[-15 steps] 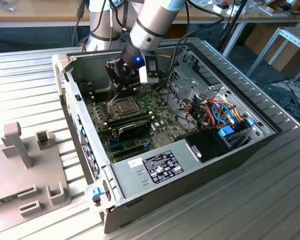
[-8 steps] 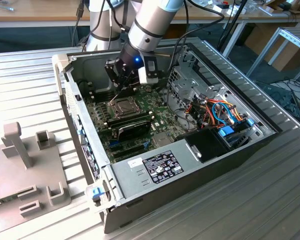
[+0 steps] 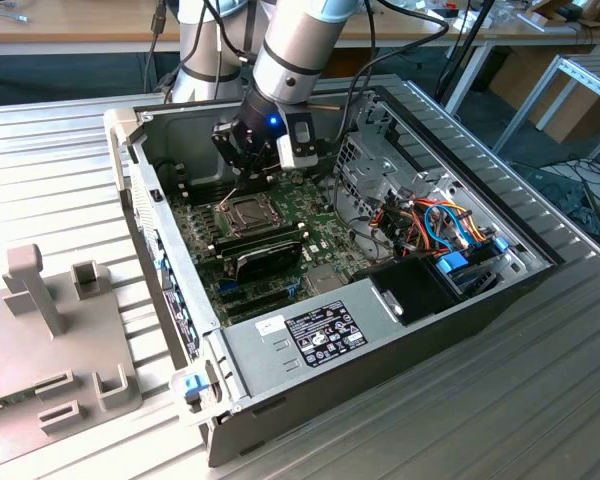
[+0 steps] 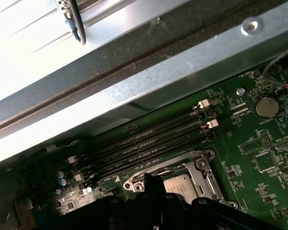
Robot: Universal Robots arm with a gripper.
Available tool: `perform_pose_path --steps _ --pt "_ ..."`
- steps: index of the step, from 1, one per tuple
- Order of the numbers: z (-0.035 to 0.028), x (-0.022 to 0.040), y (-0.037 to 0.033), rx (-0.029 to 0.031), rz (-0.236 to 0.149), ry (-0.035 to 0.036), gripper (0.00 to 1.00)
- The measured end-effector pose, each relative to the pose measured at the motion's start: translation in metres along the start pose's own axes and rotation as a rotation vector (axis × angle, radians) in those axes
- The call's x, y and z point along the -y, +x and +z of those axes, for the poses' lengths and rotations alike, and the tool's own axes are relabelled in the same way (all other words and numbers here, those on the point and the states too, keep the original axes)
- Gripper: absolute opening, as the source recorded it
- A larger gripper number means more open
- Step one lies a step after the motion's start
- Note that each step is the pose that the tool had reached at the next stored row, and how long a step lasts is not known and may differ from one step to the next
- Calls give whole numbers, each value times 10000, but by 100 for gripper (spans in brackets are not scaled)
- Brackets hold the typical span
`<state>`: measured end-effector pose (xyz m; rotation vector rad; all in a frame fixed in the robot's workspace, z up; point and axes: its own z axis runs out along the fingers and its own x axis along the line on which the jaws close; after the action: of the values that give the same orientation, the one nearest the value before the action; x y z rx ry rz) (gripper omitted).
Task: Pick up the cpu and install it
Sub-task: 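Install the first cpu locking lever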
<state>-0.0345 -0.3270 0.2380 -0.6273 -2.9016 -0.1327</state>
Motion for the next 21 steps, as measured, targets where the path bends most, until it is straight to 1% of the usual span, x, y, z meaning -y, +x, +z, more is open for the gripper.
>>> perform_pose_path --steps 2,3,5,6,7,10,12,13,14,18,21 --pt "0 1 2 2 -14 -1 11" --pt "0 0 2 4 -52 -14 11" --pt "0 -1 3 2 -183 -57 11" --pt "0 -1 4 -6 -341 -100 11" --pt "1 -1 3 -6 -465 -117 11" --pt "1 -1 3 -1 -688 -131 11" --pt "1 -6 5 -11 -792 -133 11" --pt "1 -8 6 -15 -822 -138 11" --pt "2 -10 7 -22 -850 -159 11" --pt "3 -16 10 -66 -956 -278 11" --pt "5 -16 9 -69 -977 -285 11"
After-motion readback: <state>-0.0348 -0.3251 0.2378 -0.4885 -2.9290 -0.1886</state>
